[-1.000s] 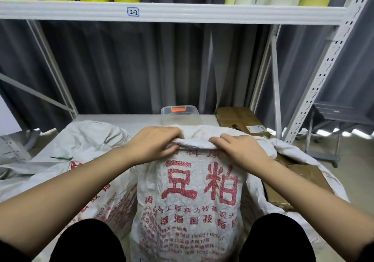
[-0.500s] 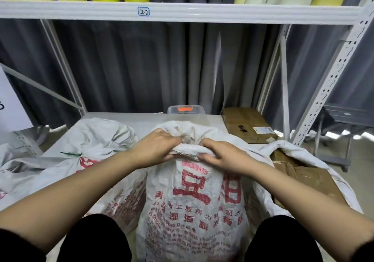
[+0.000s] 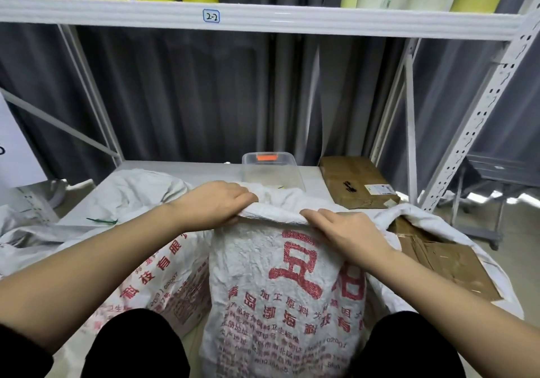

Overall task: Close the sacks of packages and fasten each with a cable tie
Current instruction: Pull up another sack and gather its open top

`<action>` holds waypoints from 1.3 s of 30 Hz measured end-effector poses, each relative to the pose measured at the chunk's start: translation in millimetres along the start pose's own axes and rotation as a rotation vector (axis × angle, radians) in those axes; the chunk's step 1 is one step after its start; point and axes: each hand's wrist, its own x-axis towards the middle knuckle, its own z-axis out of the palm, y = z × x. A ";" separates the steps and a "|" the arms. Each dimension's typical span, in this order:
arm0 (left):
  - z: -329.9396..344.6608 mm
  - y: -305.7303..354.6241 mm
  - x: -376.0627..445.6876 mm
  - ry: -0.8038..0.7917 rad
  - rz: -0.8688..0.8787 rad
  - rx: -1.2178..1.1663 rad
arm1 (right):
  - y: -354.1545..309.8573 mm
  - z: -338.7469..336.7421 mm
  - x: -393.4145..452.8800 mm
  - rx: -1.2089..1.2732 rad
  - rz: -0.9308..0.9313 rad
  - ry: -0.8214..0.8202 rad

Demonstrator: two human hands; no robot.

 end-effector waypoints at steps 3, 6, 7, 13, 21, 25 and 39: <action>8.3 5.0 -0.8 0.126 0.013 0.196 | -5.4 -3.9 6.7 0.061 0.016 -0.012; 18.3 19.3 -2.5 0.236 -0.031 0.273 | -24.4 -19.6 28.8 0.482 0.283 -0.242; 19.9 22.9 -1.8 0.245 -0.046 0.278 | -28.8 -21.8 39.6 0.620 0.385 -0.361; 21.2 38.8 -11.1 0.212 -0.257 0.117 | -48.8 -2.3 75.9 0.998 0.486 -0.450; 2.5 90.9 -24.9 0.384 -1.213 -1.358 | -91.9 11.8 58.6 0.319 0.385 0.007; -2.9 93.0 -13.3 0.519 -1.205 -1.632 | -118.9 24.8 56.5 0.121 0.173 0.143; -2.1 74.7 -52.6 0.432 -1.236 -1.837 | -60.7 41.1 106.9 0.389 -0.066 -0.209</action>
